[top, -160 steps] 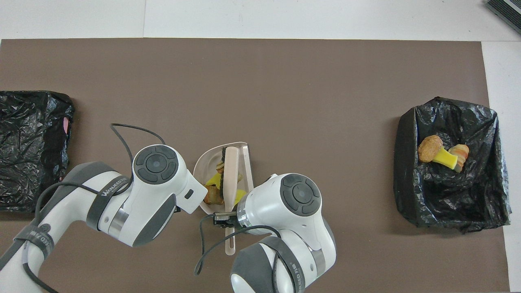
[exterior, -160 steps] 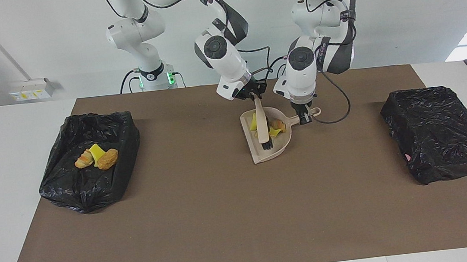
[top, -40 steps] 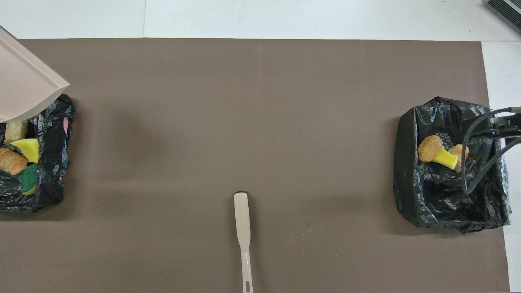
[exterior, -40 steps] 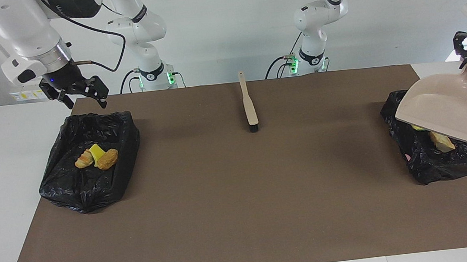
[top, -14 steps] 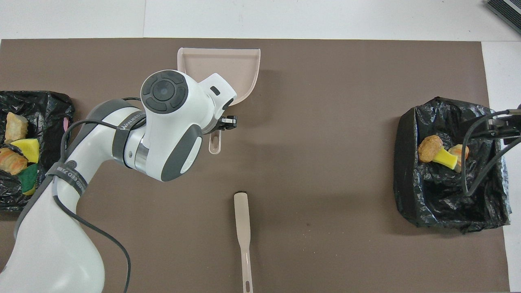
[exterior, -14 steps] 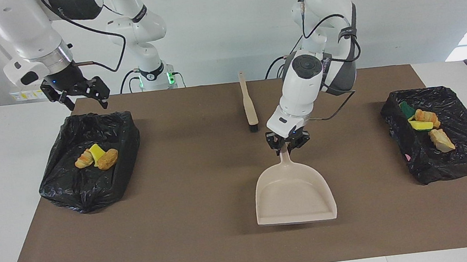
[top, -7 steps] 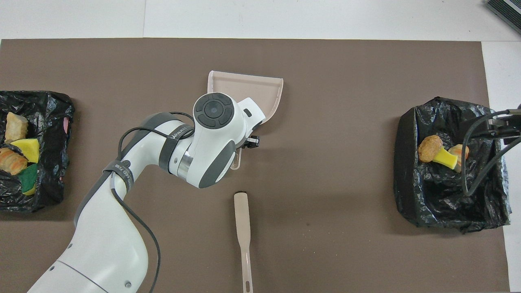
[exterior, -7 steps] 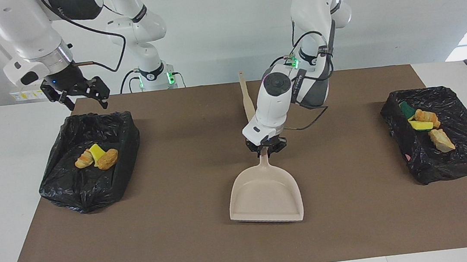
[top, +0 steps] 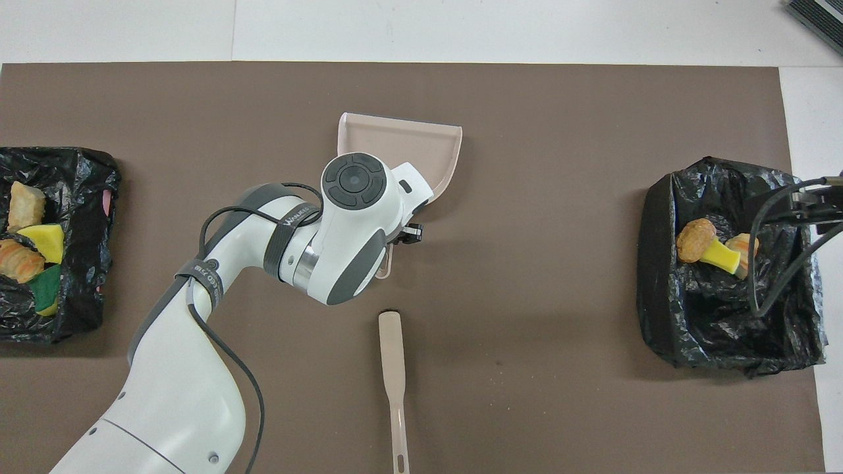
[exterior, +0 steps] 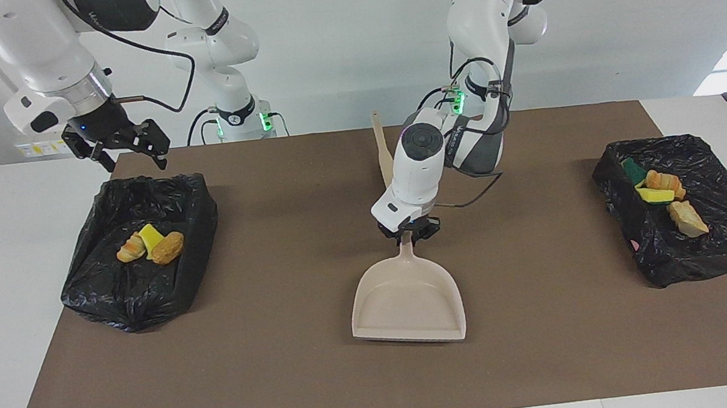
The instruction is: Sweep and dump trash in bin
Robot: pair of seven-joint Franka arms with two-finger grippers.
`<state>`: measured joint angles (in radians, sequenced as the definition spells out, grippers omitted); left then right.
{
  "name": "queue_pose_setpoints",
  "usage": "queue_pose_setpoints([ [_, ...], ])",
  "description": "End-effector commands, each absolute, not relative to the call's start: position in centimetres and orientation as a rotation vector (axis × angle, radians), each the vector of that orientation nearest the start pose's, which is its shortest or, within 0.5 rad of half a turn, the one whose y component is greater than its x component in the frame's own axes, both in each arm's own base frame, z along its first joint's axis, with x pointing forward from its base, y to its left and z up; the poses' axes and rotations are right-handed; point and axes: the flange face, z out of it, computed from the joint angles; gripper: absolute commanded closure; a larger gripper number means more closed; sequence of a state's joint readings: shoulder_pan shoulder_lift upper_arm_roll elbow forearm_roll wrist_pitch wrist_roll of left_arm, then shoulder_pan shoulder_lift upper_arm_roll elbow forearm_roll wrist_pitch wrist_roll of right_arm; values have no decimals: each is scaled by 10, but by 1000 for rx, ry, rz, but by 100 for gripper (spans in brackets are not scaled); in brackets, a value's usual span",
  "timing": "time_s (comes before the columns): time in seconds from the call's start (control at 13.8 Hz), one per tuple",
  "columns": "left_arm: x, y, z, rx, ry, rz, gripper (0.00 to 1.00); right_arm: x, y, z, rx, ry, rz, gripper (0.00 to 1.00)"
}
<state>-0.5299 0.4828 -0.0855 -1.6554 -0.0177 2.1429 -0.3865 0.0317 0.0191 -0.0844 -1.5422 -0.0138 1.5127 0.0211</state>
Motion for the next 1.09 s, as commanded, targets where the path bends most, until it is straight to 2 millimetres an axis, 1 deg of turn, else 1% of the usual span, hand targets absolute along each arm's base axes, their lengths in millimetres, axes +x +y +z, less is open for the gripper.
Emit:
queue_pose_setpoints([
  [0.0,549,-383,342,-3155,311,97,100,548,-32,624,-3142,101,44,0],
  [0.07,549,-382,347,-3158,304,91,100,549,-32,624,-3142,101,46,0],
  [0.15,550,-382,350,-3167,291,73,91,549,-32,624,-3142,101,46,0],
  [0.22,553,-382,352,-3181,232,52,63,548,-32,624,-3142,101,44,0],
  [0.29,556,-384,353,-3200,107,20,1,548,-33,624,-3141,104,44,0],
  [0.36,557,-384,356,-3208,-50,8,0,549,-33,624,-3142,101,46,0],
  [0.44,558,-382,359,-3206,-164,8,0,549,-33,624,-3142,101,46,0],
  [0.58,561,-376,364,-3207,-201,-1,0,548,-33,624,-3141,101,44,0],
  [0.65,565,-368,366,-3202,-198,-5,0,549,-33,624,-3142,101,46,0],
  [0.94,595,-308,396,-3198,-340,-57,0,549,-32,624,-3142,99,46,0],
  [1.02,602,-290,404,-3191,-364,-69,0,548,-32,624,-3142,99,44,0],
])
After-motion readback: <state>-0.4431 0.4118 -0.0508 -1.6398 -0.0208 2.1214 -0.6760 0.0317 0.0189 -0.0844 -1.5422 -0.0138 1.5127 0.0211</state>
